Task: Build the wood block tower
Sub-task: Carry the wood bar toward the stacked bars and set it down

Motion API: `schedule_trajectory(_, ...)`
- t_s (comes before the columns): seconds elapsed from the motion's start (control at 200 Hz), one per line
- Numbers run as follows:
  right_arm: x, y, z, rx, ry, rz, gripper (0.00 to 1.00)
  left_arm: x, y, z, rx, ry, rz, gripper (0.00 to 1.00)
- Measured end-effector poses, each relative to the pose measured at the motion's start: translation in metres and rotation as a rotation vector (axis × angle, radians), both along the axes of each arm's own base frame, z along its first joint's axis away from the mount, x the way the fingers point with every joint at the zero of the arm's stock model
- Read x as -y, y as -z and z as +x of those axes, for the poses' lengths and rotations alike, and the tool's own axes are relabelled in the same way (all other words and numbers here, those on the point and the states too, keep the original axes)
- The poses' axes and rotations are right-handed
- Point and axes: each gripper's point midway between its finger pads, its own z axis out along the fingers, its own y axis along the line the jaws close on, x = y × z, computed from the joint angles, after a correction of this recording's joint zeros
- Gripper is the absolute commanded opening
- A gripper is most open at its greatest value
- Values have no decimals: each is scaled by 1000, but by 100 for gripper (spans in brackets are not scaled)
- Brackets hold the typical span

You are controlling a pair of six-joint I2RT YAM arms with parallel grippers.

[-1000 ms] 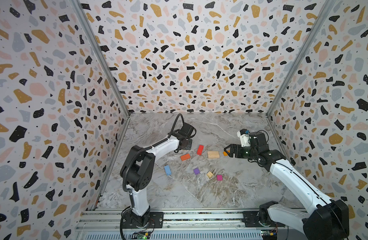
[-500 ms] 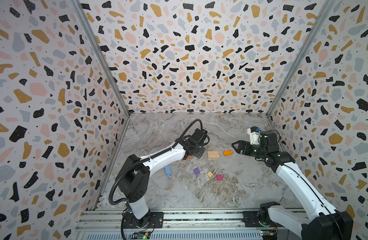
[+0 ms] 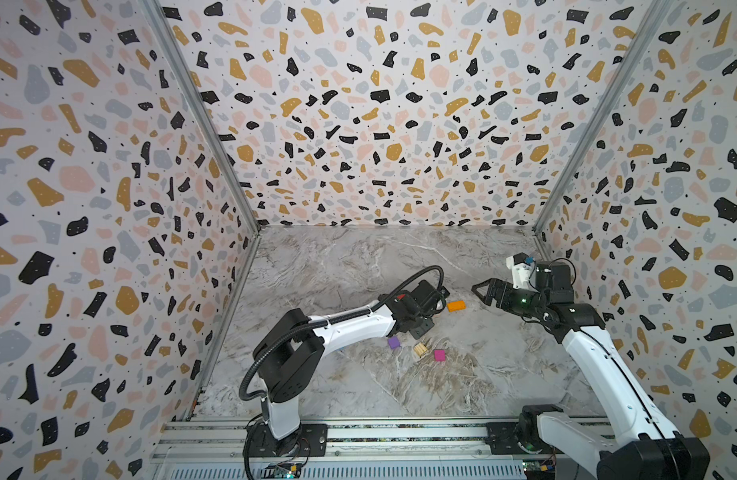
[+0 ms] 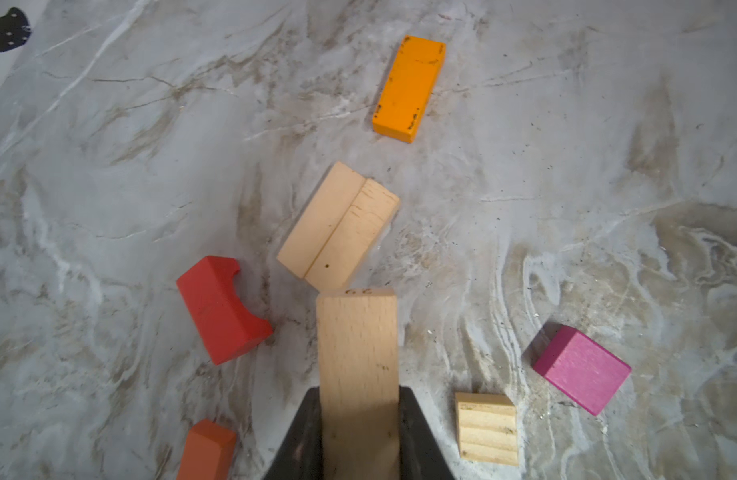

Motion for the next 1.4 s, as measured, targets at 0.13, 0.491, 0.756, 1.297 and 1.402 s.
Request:
schedule_trajectory(0.13,15,-5,-2,0,42,21,95,8,25,-11,-22,57,54,14)
schedule_trajectory(0.491,23,-13,-6,12,63,37,95,26,39,-20,-10,129,64,16)
schedule_trajectory(0.756,27,-23,-8,40,85,51,95,33,54,-16,-10,145,80,16)
schedule_trajectory(1.297,29,-25,-10,56,90,36,97,41,66,-8,8,151,92,46)
schedule_trajectory(1.402,30,-26,-10,70,91,27,97,42,63,-5,26,144,88,60)
